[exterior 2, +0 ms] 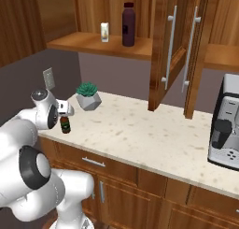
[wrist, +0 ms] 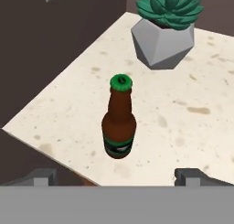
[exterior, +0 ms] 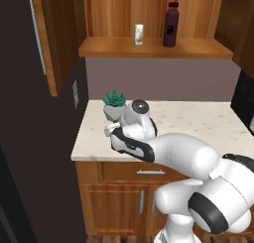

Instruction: Sort all alcoholic drinks to one cabinet, and non-alcoholic drinks to the other.

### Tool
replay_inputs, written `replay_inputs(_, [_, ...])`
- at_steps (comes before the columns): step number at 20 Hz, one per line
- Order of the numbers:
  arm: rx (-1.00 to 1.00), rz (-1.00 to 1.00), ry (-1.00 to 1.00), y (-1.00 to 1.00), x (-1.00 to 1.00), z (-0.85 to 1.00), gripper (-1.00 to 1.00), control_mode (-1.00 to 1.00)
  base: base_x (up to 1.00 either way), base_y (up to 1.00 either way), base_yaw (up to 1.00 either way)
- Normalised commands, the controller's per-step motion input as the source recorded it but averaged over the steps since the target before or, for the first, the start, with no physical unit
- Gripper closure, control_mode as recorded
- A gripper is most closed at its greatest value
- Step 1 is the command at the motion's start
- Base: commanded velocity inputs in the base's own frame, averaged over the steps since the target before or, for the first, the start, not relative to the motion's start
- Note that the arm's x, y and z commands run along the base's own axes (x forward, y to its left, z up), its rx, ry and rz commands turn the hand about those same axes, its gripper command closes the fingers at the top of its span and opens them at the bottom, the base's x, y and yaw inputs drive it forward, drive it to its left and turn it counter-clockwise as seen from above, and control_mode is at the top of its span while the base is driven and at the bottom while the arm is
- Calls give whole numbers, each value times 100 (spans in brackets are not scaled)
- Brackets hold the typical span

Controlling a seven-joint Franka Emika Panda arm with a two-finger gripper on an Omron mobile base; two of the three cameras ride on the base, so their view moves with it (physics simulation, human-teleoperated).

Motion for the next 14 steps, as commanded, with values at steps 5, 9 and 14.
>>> replay_inputs(5, [0,-1,0,2,15,-10,-100,-100,0,0,0])
replay_inputs(9, [0,-1,0,2,12,-5,-100,-100,0,0,0])
replay_inputs(14, [0,-1,0,3,11,-5,-100,-100,0,0,0])
